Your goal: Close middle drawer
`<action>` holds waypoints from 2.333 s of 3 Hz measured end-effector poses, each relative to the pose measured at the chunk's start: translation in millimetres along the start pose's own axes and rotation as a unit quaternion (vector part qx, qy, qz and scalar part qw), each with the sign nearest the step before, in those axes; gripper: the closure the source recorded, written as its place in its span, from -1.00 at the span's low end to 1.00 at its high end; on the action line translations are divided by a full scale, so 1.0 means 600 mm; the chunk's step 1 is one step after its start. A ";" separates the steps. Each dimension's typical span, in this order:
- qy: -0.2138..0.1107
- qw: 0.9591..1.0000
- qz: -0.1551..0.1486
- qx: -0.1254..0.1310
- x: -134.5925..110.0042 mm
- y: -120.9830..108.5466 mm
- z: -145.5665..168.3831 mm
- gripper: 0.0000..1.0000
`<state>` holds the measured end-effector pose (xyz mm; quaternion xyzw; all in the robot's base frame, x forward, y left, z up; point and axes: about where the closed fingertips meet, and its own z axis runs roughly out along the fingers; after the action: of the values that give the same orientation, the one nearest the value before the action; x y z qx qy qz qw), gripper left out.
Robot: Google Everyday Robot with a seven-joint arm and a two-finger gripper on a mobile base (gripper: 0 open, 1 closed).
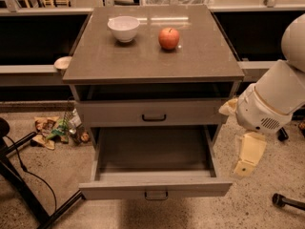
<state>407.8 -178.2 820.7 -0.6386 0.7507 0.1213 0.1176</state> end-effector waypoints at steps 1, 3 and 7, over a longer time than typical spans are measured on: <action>0.000 1.000 -0.003 -0.002 0.000 0.001 0.005 -1.00; -0.040 0.995 -0.044 -0.074 0.041 0.014 0.161 -1.00; -0.085 0.987 -0.021 -0.137 0.109 0.062 0.372 -1.00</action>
Offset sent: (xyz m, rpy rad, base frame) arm -0.0093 0.0105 -0.1202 0.1260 0.1270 0.1629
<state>365.8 -159.1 589.6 -0.6513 0.7010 0.2744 0.0955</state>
